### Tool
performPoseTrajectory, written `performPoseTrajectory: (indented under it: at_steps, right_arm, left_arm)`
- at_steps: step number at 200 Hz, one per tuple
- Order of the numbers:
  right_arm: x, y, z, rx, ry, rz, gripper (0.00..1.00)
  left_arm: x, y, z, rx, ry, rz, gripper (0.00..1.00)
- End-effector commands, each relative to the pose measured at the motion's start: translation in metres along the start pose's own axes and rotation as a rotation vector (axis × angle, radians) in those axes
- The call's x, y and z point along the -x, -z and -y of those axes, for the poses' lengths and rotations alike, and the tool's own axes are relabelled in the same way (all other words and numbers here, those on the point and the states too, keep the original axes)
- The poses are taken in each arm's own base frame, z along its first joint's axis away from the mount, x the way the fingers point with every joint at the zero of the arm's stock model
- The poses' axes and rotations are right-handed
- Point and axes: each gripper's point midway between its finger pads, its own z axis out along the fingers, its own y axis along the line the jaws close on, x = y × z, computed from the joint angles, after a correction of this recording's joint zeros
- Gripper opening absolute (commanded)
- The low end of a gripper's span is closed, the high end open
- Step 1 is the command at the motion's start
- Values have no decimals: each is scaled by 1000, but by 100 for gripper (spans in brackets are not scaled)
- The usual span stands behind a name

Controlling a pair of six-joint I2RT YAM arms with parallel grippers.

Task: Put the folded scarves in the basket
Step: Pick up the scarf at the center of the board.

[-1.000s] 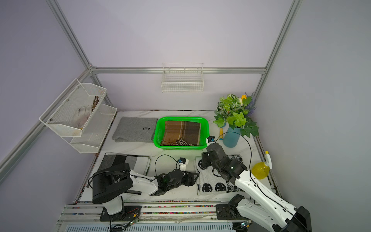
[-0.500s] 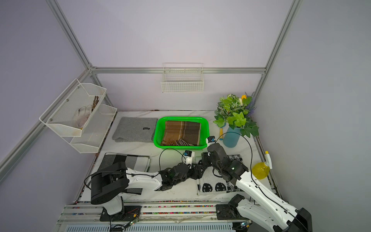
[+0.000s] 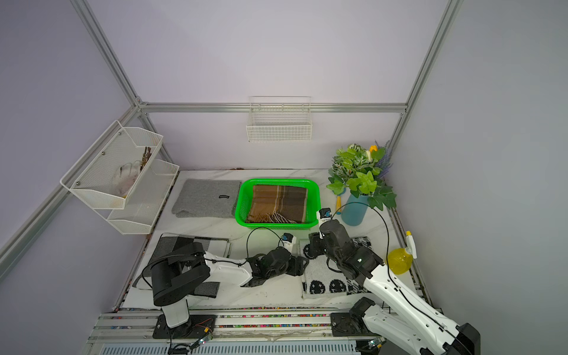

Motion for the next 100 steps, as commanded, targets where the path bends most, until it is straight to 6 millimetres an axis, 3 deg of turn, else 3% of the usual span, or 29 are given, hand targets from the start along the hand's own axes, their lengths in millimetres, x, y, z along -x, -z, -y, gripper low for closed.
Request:
performPoseTrajectory:
  at_steps: [1, 45, 67, 82, 100]
  right_arm:
    - [7, 2, -5, 25, 10, 33, 39]
    - [10, 8, -5, 32, 7, 56, 39]
    - [10, 7, -5, 33, 6, 58, 39]
    - [10, 7, -6, 38, 6, 56, 39]
    - [10, 7, -5, 35, 7, 58, 39]
  left_arm:
    - [-5, -8, 6, -44, 28, -34, 74]
    - [-20, -17, 16, -113, 95, -75, 74]
    - [-29, -23, 10, -129, 139, -85, 74]
    - [-32, -26, 4, -118, 145, -84, 70]
    - [-35, -31, 8, -156, 151, -89, 56]
